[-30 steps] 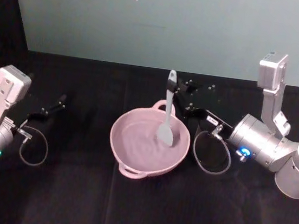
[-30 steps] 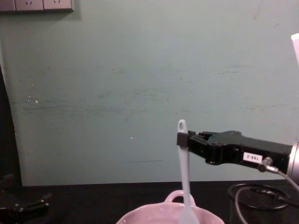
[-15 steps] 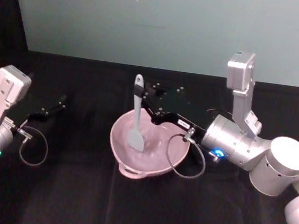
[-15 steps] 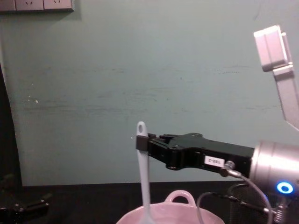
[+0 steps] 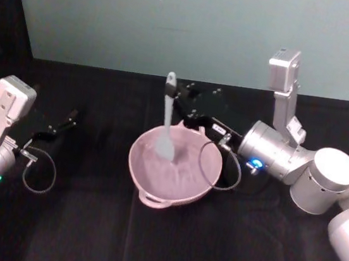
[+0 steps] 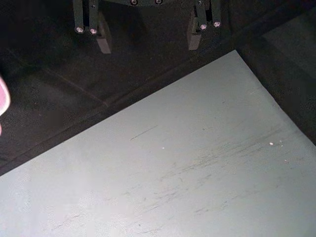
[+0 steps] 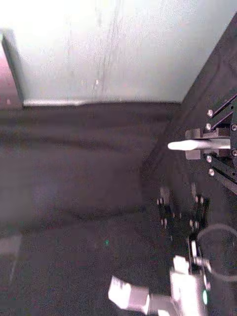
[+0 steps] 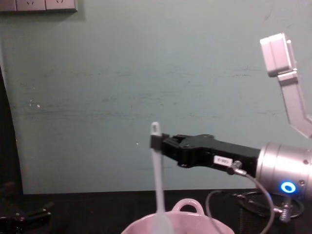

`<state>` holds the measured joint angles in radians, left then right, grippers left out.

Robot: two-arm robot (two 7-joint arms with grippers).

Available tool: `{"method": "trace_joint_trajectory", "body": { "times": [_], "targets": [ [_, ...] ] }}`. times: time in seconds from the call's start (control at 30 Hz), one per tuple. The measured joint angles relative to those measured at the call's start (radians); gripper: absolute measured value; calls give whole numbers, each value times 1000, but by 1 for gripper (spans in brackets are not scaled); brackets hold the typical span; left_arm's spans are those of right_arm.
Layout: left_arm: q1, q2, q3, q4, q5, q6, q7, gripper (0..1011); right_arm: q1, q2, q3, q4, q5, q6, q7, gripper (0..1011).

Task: Use the one hand to pick up the spoon and stir the clear water in the bowl.

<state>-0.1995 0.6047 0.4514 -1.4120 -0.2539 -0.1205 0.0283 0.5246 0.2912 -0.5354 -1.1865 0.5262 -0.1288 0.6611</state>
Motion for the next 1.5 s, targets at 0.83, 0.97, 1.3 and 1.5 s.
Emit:
{"method": "trace_joint_trajectory", "body": {
  "times": [0.83,0.97,1.3,1.5],
  "targets": [
    [0,0,0,0,0,0,0,1011,-79,80,61,-104,-7,26,-39,123],
    [0,0,0,0,0,0,0,1011,-85,75,44,-117,-11,36,-30,123],
    [0,0,0,0,0,0,0,1011,-93,50,1,-155,-9,42,-10,123],
    [0,0,0,0,0,0,0,1011,-75,33,-18,-146,-8,40,-2,123]
  ]
}}
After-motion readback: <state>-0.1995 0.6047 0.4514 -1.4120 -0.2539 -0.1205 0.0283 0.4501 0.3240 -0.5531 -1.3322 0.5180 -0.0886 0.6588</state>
